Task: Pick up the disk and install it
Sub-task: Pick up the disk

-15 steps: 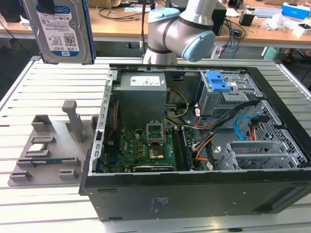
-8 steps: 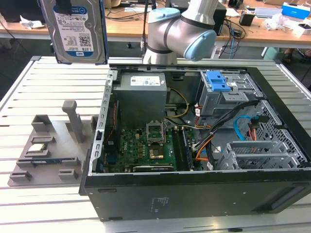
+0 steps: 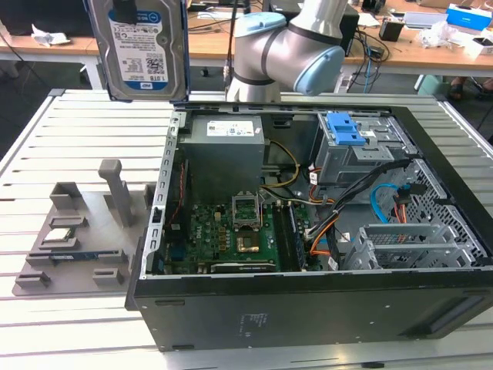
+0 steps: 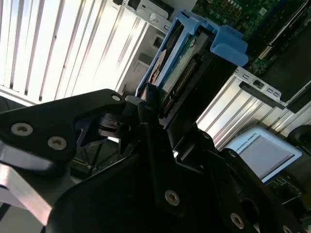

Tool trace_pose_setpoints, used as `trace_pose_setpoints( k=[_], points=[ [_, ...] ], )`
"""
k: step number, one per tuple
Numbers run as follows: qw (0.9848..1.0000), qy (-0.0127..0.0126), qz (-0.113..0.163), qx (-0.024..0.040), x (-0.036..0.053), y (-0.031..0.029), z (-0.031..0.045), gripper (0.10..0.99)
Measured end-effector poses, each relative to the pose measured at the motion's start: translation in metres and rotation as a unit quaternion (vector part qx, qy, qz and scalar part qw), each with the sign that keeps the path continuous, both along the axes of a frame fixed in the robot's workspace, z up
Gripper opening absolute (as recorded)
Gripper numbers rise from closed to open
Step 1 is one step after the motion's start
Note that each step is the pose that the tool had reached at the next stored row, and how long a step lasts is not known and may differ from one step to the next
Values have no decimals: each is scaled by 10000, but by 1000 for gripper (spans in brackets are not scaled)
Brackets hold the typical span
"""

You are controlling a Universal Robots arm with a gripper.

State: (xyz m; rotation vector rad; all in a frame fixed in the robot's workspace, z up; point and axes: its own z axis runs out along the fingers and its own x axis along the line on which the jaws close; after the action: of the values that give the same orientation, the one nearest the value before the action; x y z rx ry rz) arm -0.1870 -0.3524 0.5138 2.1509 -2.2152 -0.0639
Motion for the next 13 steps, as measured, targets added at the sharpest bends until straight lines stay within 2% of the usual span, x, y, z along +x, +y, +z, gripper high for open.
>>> trace_pose_setpoints(
  k=[13],
  points=[
    [10000,27,0,0,485,0,0,361]
  ],
)
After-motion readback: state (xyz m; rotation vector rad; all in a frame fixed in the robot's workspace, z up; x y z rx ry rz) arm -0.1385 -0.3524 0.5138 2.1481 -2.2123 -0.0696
